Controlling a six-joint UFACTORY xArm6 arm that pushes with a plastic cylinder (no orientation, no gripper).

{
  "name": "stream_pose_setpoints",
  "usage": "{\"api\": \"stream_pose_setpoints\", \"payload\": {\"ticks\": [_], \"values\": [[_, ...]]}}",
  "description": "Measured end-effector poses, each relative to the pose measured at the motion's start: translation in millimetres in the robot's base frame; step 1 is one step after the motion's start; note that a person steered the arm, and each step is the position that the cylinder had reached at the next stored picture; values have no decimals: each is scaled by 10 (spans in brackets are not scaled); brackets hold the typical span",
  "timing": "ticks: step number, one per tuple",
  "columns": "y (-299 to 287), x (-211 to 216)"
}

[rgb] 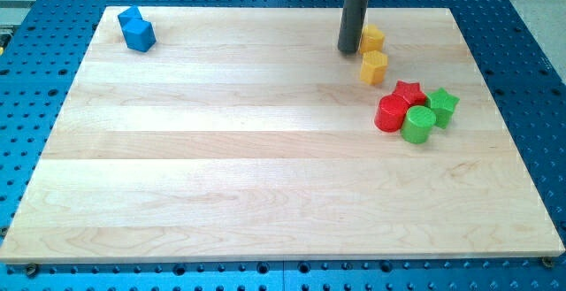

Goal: Push the heart to the center

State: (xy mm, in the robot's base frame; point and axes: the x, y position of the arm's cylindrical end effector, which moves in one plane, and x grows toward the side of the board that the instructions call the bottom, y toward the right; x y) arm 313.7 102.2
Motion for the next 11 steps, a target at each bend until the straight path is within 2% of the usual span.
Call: {"api": "stream_pose_setpoints", "payload": {"ticks": [1,2,3,4,6,7,8,9,10,11], "values": [[-141,-234],[4,-609],[441,-696],[692,-502],[-936,786],[-1435,676],[-1637,459],[-1769,1003],[-1005,1716],[-1235,1695]]}}
